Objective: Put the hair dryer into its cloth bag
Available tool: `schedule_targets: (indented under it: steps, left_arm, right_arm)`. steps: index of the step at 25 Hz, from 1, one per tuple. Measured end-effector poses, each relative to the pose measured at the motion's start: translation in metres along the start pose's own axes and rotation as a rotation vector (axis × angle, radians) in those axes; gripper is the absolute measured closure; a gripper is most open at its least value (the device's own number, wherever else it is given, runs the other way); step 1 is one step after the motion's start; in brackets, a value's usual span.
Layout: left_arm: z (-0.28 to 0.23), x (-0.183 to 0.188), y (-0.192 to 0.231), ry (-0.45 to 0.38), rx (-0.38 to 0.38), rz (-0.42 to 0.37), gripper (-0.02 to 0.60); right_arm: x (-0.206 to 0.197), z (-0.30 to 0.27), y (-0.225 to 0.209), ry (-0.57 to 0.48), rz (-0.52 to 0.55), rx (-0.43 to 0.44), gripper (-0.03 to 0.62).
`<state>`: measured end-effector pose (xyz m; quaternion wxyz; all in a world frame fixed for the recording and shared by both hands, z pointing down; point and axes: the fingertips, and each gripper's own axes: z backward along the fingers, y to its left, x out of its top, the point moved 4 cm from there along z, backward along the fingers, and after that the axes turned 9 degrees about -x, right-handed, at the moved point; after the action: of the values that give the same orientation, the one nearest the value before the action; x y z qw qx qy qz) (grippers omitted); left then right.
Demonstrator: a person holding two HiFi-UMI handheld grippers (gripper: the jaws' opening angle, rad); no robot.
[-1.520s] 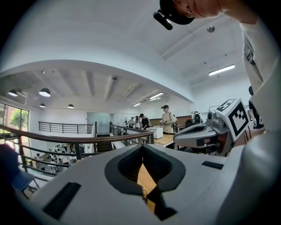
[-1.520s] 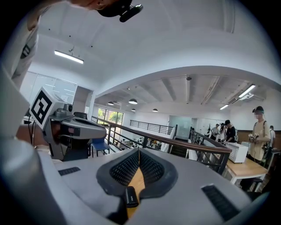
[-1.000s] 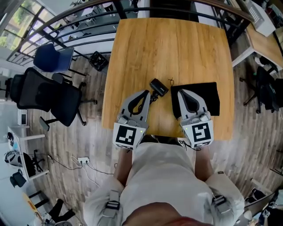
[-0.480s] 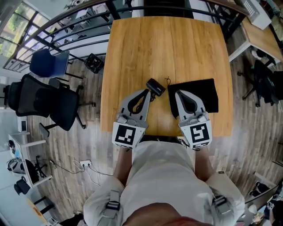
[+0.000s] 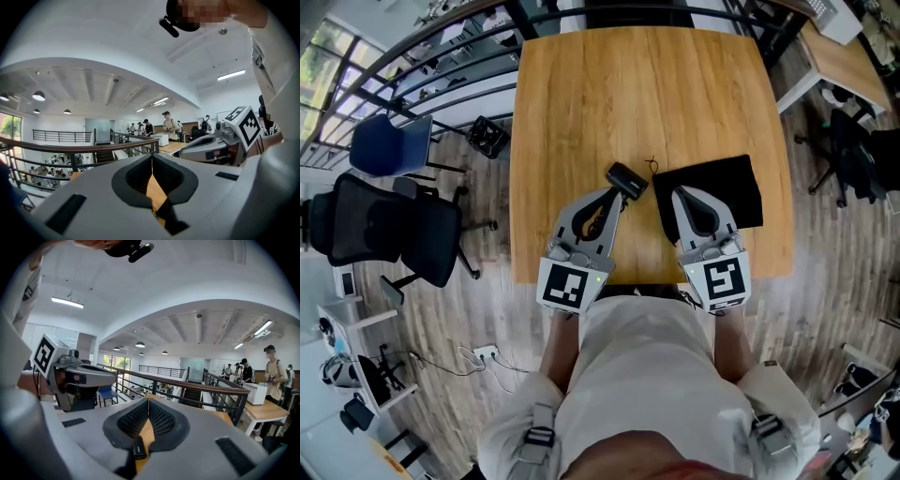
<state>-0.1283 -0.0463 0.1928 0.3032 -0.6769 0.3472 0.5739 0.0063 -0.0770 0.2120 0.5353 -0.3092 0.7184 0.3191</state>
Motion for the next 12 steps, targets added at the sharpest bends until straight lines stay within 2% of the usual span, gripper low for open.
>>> schedule_targets:
  steps: [12]
  left_arm:
    - [0.004, -0.039, 0.023, 0.046, -0.050, 0.069, 0.560]
  right_arm:
    - [-0.031, -0.005, 0.018, 0.116, -0.010, -0.053, 0.572]
